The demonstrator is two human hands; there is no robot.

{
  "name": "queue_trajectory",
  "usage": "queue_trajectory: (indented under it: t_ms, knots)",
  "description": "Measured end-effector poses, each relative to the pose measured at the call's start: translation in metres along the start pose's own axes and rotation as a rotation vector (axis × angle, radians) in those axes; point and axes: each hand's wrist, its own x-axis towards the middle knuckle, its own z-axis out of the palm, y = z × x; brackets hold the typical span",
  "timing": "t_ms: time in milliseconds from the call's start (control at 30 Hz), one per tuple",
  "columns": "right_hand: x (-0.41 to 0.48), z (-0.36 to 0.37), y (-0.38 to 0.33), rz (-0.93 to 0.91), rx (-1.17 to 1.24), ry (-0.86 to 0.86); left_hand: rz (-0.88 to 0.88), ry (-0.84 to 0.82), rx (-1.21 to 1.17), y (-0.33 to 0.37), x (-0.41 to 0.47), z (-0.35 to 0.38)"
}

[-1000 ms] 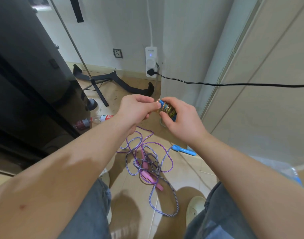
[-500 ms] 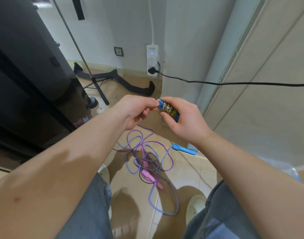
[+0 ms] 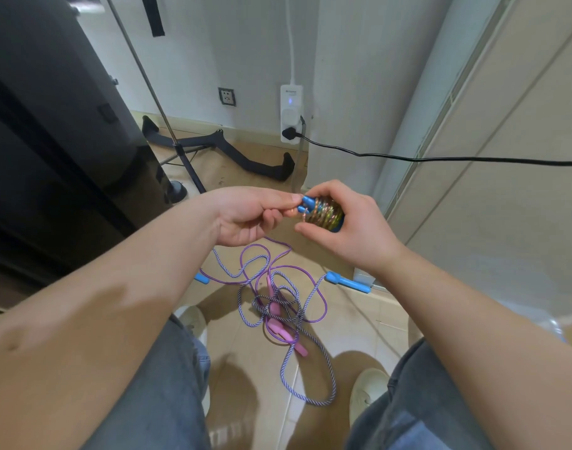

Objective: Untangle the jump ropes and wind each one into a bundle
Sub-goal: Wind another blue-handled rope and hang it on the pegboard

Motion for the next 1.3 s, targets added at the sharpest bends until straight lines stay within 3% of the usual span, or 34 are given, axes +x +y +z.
queue_trajectory:
  t_ms: [267,500,700,800,900,1067,1233,1300]
  knots:
    - [0.002,-0.006,0.0,-0.008,-0.04,0.044,-0.026,-0.07,-0.05,0.003,-0.004,0.002]
    - [0.001,-0.007,0.003,-0.124,-0.171,-0.105,-0.149,-0.018,0.25,-0.001,0.001,-0.002]
    - [0.005,0.001,0.008,-0.05,-0.157,-0.198,0.138,0.339,0.426,-0.013,0.019,0.014]
    - [0.005,0.004,0.008,-0.001,-0.108,-0.213,0.237,0.484,0.418,-0.011,0.021,0.013]
    - [0.004,0.007,0.01,0.036,-0.09,-0.249,0.243,0.42,0.365,-0.013,0.023,0.012]
    - [-0.005,0.013,0.021,0.107,-0.22,-0.409,0.375,0.405,-0.028,0.002,0.02,0.007]
    - [0.0,0.004,0.021,0.13,-0.137,-0.31,0.215,0.273,0.447,-0.011,0.016,0.003]
    - [0.0,0.003,0.02,0.116,-0.129,-0.309,0.241,0.229,0.588,-0.015,0.017,0.006]
